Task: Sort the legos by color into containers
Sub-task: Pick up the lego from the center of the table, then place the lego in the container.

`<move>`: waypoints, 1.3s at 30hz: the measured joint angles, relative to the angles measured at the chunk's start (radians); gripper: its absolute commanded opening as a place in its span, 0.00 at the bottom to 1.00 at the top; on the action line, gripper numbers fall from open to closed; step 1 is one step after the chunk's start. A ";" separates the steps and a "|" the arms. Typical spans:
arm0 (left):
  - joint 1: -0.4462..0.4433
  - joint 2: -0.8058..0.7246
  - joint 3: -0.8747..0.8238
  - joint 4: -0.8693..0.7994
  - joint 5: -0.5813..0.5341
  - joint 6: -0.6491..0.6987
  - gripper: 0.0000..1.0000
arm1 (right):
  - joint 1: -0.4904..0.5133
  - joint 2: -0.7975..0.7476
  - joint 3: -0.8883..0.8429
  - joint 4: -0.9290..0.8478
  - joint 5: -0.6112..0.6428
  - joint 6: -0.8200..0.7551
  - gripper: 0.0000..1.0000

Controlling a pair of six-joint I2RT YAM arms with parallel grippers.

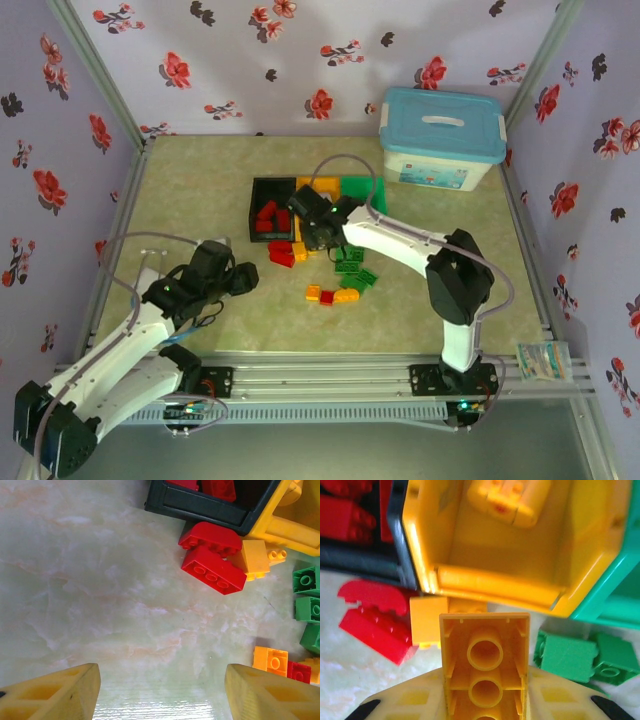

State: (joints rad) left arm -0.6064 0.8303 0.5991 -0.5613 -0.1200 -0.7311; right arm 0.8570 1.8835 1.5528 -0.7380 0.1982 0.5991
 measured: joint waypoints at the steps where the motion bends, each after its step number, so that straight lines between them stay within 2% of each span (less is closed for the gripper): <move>1: -0.001 -0.002 -0.001 0.000 -0.001 -0.002 0.67 | -0.019 0.007 0.028 -0.010 -0.002 -0.007 0.30; 7: -0.012 -0.018 -0.010 -0.001 -0.003 -0.019 0.67 | -0.109 0.095 0.209 -0.056 -0.019 -0.047 0.30; 9: -0.016 -0.026 -0.010 -0.002 -0.006 -0.023 0.66 | -0.127 0.137 0.274 -0.077 -0.019 -0.058 0.34; 11: -0.019 -0.032 -0.010 -0.005 -0.009 -0.024 0.67 | -0.138 0.179 0.336 -0.102 -0.021 -0.067 0.50; 13: -0.024 -0.034 -0.010 -0.011 -0.010 -0.027 0.67 | -0.145 0.222 0.400 -0.132 -0.021 -0.077 0.72; 14: -0.027 -0.035 -0.010 -0.015 -0.010 -0.027 0.66 | -0.146 0.237 0.422 -0.145 -0.021 -0.084 0.76; 20: -0.038 -0.037 -0.010 -0.023 -0.010 -0.031 0.67 | -0.138 0.241 0.435 -0.180 -0.016 -0.092 0.77; 29: -0.052 0.024 -0.009 -0.012 -0.010 -0.030 0.70 | -0.124 0.024 0.132 -0.119 -0.013 -0.079 0.76; 34: -0.058 0.118 0.010 0.028 0.000 -0.029 0.72 | -0.124 -0.120 -0.034 -0.035 -0.013 -0.065 0.76; 39: -0.068 0.241 0.064 0.077 0.016 -0.018 0.74 | -0.124 -0.195 -0.158 0.037 -0.016 -0.054 0.77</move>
State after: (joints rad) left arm -0.6746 1.0718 0.6632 -0.4843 -0.1043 -0.7494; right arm 0.7330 1.6890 1.3945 -0.7010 0.1825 0.5453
